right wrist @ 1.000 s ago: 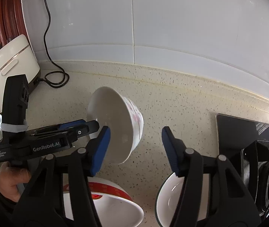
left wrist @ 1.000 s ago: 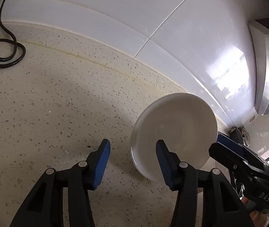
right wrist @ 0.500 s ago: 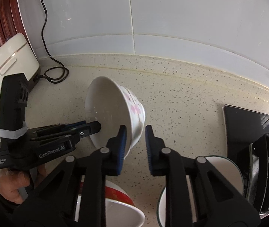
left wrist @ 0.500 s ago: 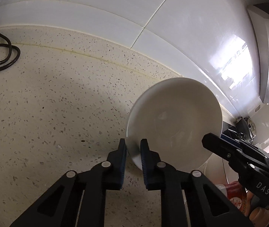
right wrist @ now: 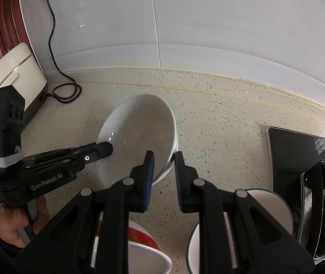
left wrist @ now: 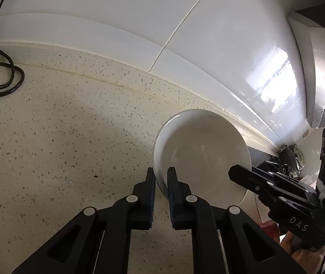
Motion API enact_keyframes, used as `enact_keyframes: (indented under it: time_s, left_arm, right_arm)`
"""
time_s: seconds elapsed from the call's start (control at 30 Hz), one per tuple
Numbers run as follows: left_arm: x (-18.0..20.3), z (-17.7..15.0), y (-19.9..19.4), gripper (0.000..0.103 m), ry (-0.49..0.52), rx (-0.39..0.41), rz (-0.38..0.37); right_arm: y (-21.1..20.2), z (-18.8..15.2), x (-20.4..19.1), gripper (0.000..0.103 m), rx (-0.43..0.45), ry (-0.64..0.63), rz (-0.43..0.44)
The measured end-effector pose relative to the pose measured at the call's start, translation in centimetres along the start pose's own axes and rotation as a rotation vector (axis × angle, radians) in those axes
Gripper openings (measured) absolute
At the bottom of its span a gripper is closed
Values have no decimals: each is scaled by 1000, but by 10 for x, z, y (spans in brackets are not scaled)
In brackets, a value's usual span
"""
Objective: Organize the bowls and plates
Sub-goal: 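Lift the white bowl with both grippers and carry it toward the rice cooker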
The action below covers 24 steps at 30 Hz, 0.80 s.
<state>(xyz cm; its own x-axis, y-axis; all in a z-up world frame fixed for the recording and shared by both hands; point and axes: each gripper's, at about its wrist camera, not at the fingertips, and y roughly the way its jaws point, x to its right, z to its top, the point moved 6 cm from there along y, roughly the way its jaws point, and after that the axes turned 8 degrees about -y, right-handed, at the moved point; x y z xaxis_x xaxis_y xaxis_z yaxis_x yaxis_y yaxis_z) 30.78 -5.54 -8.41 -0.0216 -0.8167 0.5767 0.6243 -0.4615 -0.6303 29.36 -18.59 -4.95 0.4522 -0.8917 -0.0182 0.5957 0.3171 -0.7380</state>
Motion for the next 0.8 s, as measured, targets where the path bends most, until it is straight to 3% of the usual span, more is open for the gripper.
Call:
enact_keyframes:
  time_s: [0.8]
  left_arm:
    - [4,3,-30,10,-23,55,-36]
  right_arm:
    - [-15,7,-5,21,51,6,27]
